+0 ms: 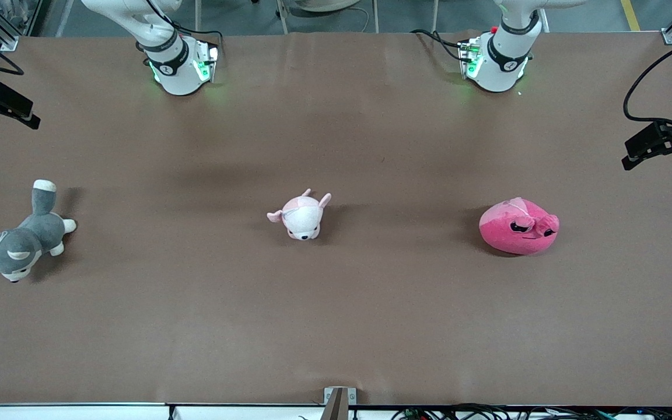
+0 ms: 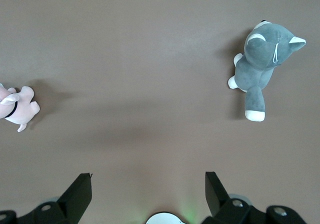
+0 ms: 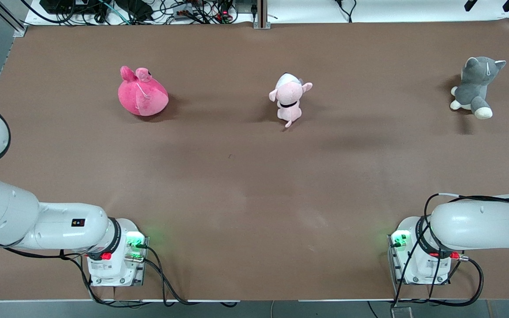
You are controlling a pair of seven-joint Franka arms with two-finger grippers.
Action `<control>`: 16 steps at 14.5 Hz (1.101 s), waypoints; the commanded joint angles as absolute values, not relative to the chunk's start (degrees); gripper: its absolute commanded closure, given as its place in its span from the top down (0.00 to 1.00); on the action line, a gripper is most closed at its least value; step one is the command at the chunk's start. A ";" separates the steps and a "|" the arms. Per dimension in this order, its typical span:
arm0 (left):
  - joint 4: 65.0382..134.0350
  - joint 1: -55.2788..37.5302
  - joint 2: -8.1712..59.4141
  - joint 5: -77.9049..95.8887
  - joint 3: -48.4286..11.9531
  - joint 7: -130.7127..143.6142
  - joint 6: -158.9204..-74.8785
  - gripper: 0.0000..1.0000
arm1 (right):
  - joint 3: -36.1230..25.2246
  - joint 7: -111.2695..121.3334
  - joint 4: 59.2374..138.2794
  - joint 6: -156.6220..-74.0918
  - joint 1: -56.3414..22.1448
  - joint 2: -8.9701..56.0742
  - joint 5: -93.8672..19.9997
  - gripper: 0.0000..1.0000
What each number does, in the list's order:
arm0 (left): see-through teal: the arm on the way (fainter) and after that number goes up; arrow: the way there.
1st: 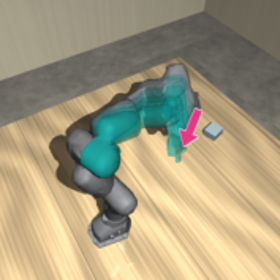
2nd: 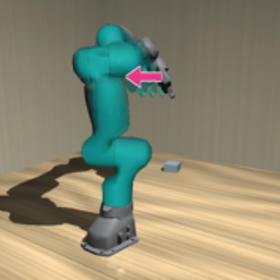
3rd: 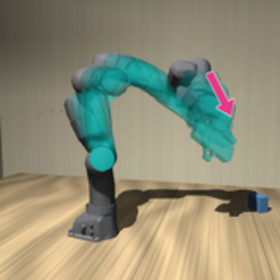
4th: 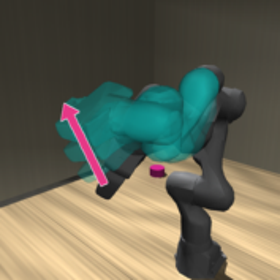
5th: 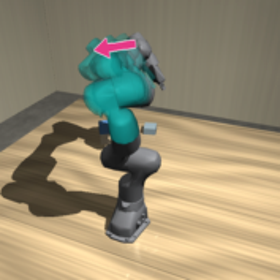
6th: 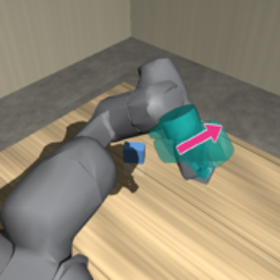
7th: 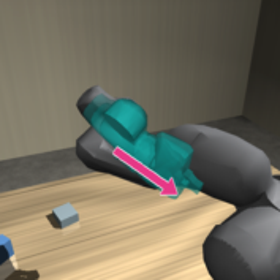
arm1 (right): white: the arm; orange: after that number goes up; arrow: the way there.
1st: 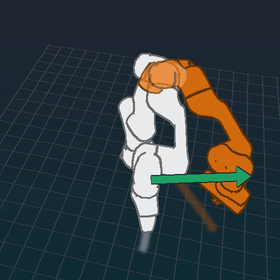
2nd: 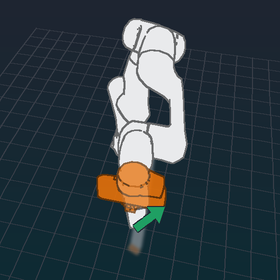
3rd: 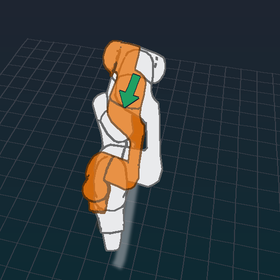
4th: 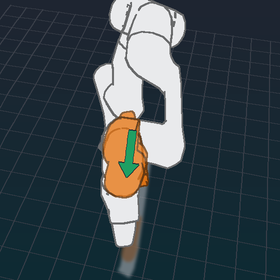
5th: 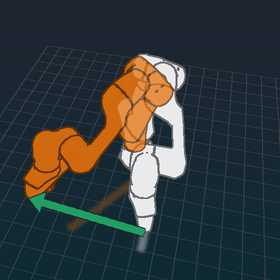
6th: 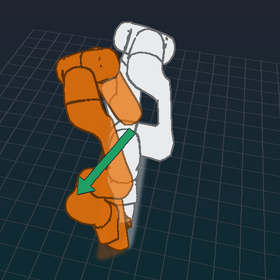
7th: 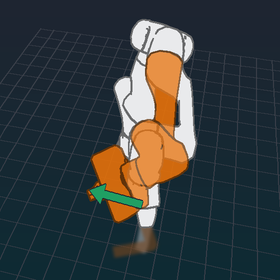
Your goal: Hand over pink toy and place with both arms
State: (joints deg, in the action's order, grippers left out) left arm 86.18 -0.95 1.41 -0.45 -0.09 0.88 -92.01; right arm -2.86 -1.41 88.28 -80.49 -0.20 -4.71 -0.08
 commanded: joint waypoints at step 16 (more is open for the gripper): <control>91.13 -0.79 11.33 1.41 0.26 1.41 -96.49 1.00 | -2.64 -0.88 89.12 -80.51 -0.09 -5.80 0.35 1.00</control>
State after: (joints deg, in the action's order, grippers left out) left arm 89.61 -0.91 9.17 0.42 0.07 1.18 -93.96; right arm -2.86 -1.40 88.28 -80.46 -0.20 -4.71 -0.07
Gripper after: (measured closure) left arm 0.000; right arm 0.000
